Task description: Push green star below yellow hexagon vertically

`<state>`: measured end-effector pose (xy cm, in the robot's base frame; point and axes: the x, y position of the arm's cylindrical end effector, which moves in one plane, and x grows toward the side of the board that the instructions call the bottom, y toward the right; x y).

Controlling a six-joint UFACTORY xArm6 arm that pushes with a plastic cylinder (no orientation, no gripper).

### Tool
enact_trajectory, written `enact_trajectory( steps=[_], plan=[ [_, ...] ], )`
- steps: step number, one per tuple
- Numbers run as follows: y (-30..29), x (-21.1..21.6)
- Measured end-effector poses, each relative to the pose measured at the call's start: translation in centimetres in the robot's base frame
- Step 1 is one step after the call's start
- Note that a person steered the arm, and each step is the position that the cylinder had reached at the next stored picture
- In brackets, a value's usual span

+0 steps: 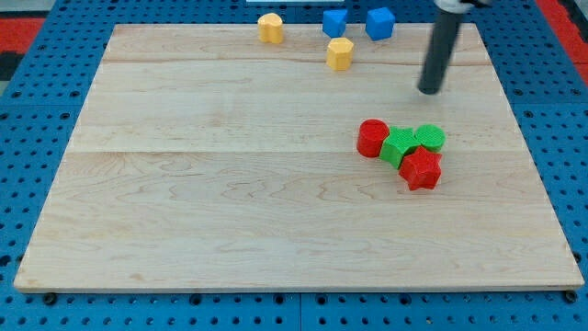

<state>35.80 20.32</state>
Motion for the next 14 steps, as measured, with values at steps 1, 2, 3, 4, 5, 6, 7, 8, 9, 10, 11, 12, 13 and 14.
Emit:
enact_trajectory(
  steps=[1, 2, 3, 4, 5, 6, 7, 8, 9, 10, 11, 12, 13, 14],
  plan=[
    [2.1, 6.3],
    [-0.8, 10.2],
    [-4.3, 11.4],
    [-7.0, 10.1],
    [-8.3, 8.0],
    [-11.0, 6.7],
    [-13.3, 4.7],
    [-16.2, 5.8],
    [-20.0, 5.8],
    [-21.3, 4.8],
    [-17.8, 3.5],
    [-14.4, 2.7],
    [-13.4, 3.6],
    [-12.0, 6.4]
  ],
)
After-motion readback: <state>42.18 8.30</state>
